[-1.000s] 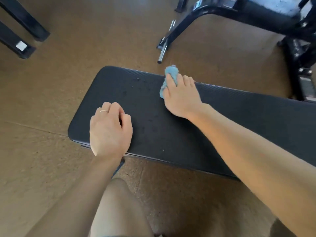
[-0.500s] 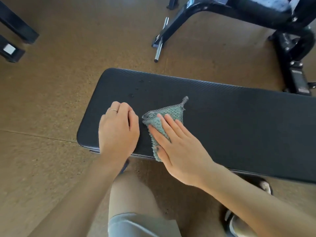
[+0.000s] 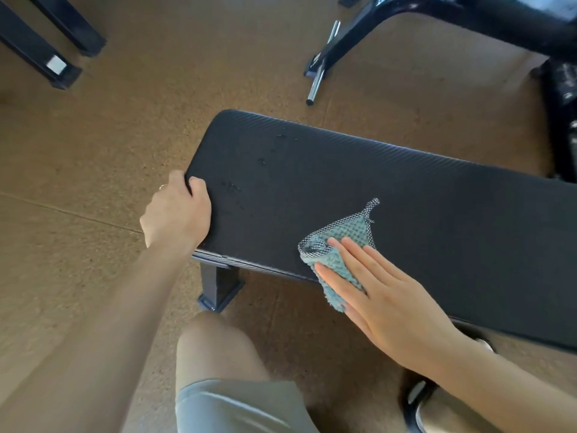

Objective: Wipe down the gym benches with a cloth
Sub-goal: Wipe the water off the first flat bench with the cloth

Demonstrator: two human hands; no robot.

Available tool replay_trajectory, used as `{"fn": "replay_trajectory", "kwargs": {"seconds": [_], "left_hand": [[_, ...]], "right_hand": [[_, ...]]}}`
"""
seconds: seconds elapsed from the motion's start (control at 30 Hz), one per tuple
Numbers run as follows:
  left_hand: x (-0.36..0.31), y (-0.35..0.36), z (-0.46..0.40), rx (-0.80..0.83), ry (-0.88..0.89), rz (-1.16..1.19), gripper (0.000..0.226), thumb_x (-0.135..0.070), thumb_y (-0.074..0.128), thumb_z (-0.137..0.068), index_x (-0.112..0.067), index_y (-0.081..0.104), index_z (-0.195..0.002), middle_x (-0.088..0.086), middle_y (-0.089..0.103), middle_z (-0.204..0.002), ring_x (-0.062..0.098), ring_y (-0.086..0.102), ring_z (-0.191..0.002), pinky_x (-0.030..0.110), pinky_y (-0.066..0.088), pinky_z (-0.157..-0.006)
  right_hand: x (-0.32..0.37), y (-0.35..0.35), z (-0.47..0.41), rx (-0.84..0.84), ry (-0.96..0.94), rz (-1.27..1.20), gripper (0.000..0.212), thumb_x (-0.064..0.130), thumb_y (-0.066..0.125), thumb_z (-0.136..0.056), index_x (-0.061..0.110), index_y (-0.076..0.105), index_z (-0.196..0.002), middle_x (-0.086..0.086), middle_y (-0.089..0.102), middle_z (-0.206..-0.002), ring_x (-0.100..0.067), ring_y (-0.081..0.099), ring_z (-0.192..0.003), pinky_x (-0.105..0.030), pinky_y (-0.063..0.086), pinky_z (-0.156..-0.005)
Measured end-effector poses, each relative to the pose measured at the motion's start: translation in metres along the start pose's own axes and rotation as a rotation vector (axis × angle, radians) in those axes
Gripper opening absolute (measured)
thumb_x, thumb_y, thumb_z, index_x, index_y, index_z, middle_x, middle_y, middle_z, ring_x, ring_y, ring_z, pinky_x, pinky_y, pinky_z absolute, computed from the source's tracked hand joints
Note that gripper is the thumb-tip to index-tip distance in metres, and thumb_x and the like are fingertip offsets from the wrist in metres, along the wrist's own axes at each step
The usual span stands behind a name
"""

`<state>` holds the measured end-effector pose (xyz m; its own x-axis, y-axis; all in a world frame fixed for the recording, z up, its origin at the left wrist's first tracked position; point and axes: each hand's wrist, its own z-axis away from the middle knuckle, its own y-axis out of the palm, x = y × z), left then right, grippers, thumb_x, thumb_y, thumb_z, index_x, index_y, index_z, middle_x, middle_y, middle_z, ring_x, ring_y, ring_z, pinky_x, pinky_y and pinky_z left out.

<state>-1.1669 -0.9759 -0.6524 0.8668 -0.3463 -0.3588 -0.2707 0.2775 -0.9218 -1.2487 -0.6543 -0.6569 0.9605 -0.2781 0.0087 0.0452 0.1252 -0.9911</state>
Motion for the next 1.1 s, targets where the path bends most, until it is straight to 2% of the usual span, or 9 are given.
{"fn": "replay_trajectory", "kwargs": {"seconds": [0.07,0.2,0.33,0.4,0.53,0.6,0.73,0.83,1.1], "left_hand": [[-0.002,0.001,0.000,-0.007,0.005,-0.014,0.044,-0.037,0.023,-0.106,-0.011,0.051,-0.129,0.025,0.061,-0.122,0.048,0.057,-0.109,0.052,0.042,-0.092],[-0.003,0.002,0.001,-0.017,0.003,-0.004,0.042,-0.036,0.023,-0.105,-0.011,0.051,-0.124,0.025,0.063,-0.118,0.046,0.059,-0.105,0.051,0.042,-0.087],[-0.002,0.000,0.001,0.003,-0.003,-0.001,0.043,-0.037,0.024,-0.105,-0.013,0.050,-0.128,0.024,0.063,-0.119,0.045,0.059,-0.106,0.051,0.043,-0.088],[-0.001,0.000,0.002,0.008,-0.004,0.003,0.044,-0.038,0.023,-0.105,-0.014,0.050,-0.130,0.023,0.063,-0.119,0.045,0.059,-0.106,0.050,0.042,-0.088],[-0.002,0.003,0.003,-0.009,-0.001,-0.003,0.044,-0.037,0.022,-0.106,-0.014,0.050,-0.130,0.021,0.063,-0.119,0.044,0.059,-0.105,0.048,0.039,-0.084],[-0.003,0.004,0.004,-0.021,-0.001,-0.018,0.045,-0.037,0.022,-0.106,-0.014,0.049,-0.134,0.020,0.062,-0.121,0.044,0.059,-0.105,0.047,0.038,-0.082],[-0.005,0.005,0.003,-0.024,0.001,-0.012,0.044,-0.036,0.024,-0.106,-0.014,0.049,-0.135,0.020,0.063,-0.120,0.043,0.060,-0.104,0.045,0.036,-0.079],[0.000,0.003,0.001,-0.015,-0.027,0.055,0.040,-0.033,0.024,-0.106,-0.016,0.052,-0.130,0.021,0.065,-0.113,0.038,0.055,-0.093,0.044,0.037,-0.077],[0.000,0.004,0.002,-0.032,-0.015,0.072,0.042,-0.032,0.024,-0.106,-0.019,0.050,-0.136,0.016,0.065,-0.114,0.033,0.049,-0.086,0.042,0.037,-0.077]], "right_hand": [[0.001,-0.003,-0.016,-0.003,-0.014,0.020,0.065,0.039,0.033,-0.102,0.017,0.023,-0.162,-0.015,0.022,-0.167,-0.033,0.022,-0.153,-0.049,0.034,-0.120],[0.038,-0.010,-0.091,-0.074,-0.139,0.045,0.062,0.042,0.027,-0.108,0.014,0.018,-0.162,-0.020,0.016,-0.168,-0.035,0.015,-0.155,-0.046,0.017,-0.126],[0.062,-0.015,-0.120,-0.109,-0.113,0.030,0.061,0.041,0.030,-0.109,0.013,0.018,-0.162,-0.020,0.015,-0.168,-0.034,0.016,-0.156,-0.044,0.014,-0.127],[0.054,-0.013,-0.100,-0.089,-0.129,0.021,0.064,0.035,0.041,-0.107,0.014,0.017,-0.162,-0.019,0.015,-0.168,-0.034,0.018,-0.156,-0.043,0.015,-0.127],[0.014,-0.001,-0.038,-0.019,-0.173,0.080,0.090,0.012,0.066,-0.092,0.016,0.011,-0.164,-0.017,0.011,-0.169,-0.033,0.014,-0.156,-0.047,0.017,-0.124],[0.008,0.002,-0.029,-0.028,-0.137,0.080,0.085,0.010,0.062,-0.094,0.016,0.013,-0.164,-0.017,0.011,-0.169,-0.033,0.013,-0.156,-0.048,0.020,-0.124],[0.036,-0.011,-0.092,-0.090,-0.191,0.044,0.061,0.035,0.039,-0.107,0.013,0.024,-0.161,-0.018,0.020,-0.167,-0.034,0.019,-0.155,-0.045,0.019,-0.126],[0.059,-0.022,-0.141,-0.106,-0.155,-0.055,0.059,0.042,0.023,-0.109,0.010,0.030,-0.159,-0.019,0.021,-0.167,-0.033,0.018,-0.156,-0.046,0.021,-0.126],[0.028,-0.012,-0.064,-0.013,-0.197,0.041,0.057,0.036,0.026,-0.110,0.016,0.020,-0.163,-0.016,0.014,-0.169,-0.031,0.016,-0.156,-0.045,0.022,-0.125]]}}
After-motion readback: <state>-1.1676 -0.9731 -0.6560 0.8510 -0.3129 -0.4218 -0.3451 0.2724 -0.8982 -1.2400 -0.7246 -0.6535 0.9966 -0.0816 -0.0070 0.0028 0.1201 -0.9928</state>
